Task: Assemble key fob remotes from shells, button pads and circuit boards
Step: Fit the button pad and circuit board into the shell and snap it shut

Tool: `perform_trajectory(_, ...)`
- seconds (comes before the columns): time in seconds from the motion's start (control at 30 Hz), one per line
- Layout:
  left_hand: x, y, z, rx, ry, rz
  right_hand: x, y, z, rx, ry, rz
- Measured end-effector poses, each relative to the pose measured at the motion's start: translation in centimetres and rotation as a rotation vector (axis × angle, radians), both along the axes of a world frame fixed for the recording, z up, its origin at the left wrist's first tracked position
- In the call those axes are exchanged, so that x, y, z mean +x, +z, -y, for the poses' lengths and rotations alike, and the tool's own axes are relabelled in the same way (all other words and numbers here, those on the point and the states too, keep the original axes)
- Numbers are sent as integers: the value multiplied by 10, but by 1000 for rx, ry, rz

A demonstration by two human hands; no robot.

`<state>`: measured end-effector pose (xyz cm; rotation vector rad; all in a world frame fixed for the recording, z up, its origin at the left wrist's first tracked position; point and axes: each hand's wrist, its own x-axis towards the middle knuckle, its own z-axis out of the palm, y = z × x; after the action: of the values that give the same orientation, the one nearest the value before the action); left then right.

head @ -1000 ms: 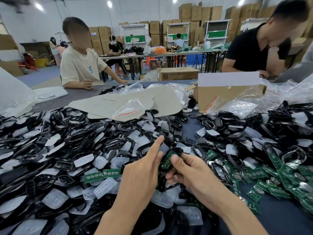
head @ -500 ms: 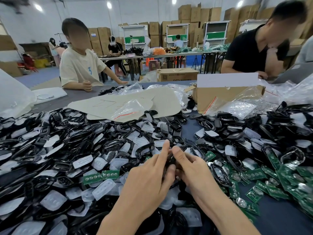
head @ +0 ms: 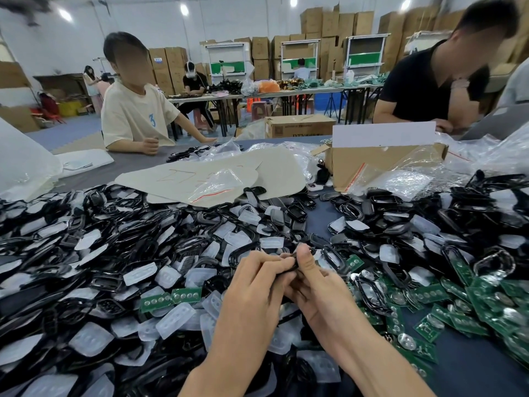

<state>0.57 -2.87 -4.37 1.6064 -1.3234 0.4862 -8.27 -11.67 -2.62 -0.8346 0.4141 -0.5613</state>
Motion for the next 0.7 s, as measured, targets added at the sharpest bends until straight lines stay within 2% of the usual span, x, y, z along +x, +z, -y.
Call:
perform_trajectory(0.1, 0, -1, 1, -13, 48, 38, 0, 1, -2, 5, 9, -8)
perform_trajectory(0.33, 1, 0, 4, -18, 196, 264, 0, 0, -1, 61, 34, 5)
perform_trajectory(0.43, -2, 0, 5, -34, 162, 205, -1, -1, -2, 44, 20, 10)
perform_trajectory(0.5, -6, 5, 4, -57, 82, -36, 0, 0, -2, 3, -29, 7)
perform_trajectory(0.57, -9, 12, 3, -60, -7, -404, 1, 2, -1, -85, -109, -15)
perform_trajectory(0.7, -8, 23, 3, -101, -283, -1214, -8, 11, 1, -453, -189, -109)
